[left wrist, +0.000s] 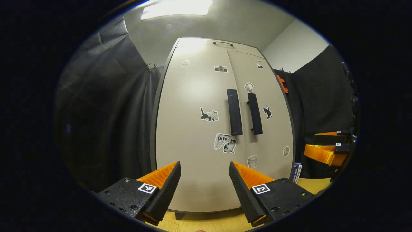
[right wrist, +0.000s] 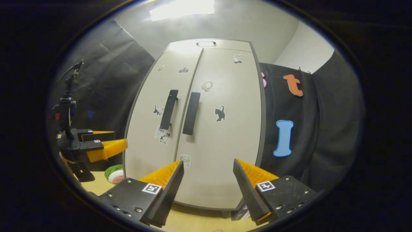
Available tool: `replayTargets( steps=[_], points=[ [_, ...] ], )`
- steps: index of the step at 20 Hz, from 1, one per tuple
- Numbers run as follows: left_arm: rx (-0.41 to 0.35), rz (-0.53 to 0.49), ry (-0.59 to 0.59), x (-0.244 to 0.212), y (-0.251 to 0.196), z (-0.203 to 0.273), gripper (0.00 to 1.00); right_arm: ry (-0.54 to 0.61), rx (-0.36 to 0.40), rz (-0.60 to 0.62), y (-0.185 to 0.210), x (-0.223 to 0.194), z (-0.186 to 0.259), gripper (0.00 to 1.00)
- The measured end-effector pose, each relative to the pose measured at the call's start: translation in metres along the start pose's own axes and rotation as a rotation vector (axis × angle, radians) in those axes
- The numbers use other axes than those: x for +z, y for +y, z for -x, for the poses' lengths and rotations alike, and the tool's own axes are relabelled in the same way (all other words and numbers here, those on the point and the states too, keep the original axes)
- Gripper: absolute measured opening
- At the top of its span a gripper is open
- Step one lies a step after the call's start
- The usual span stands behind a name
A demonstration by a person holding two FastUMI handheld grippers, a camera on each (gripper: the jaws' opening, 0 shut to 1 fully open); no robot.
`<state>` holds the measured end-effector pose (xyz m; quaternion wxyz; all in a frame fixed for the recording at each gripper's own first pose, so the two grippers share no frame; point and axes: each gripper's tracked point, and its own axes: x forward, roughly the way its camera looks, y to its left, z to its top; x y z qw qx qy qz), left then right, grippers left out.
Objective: Grab one shoe with the right hand and put it into the shoe cabinet, grab the other shoe with the left hand and put it into the shoe cabinet; then close the right door with the right hand and the left door with the left hand.
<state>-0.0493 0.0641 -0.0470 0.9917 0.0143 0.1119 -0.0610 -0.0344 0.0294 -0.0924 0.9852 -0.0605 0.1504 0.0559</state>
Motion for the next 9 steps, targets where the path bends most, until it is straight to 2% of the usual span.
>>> replayTargets(
  steps=[9],
  points=[
    [0.002,-0.013,0.005,-0.0007,0.0007,-0.0004,0.92,0.001,0.004,0.01,0.0017,0.0006,0.0005,0.92]
  ],
)
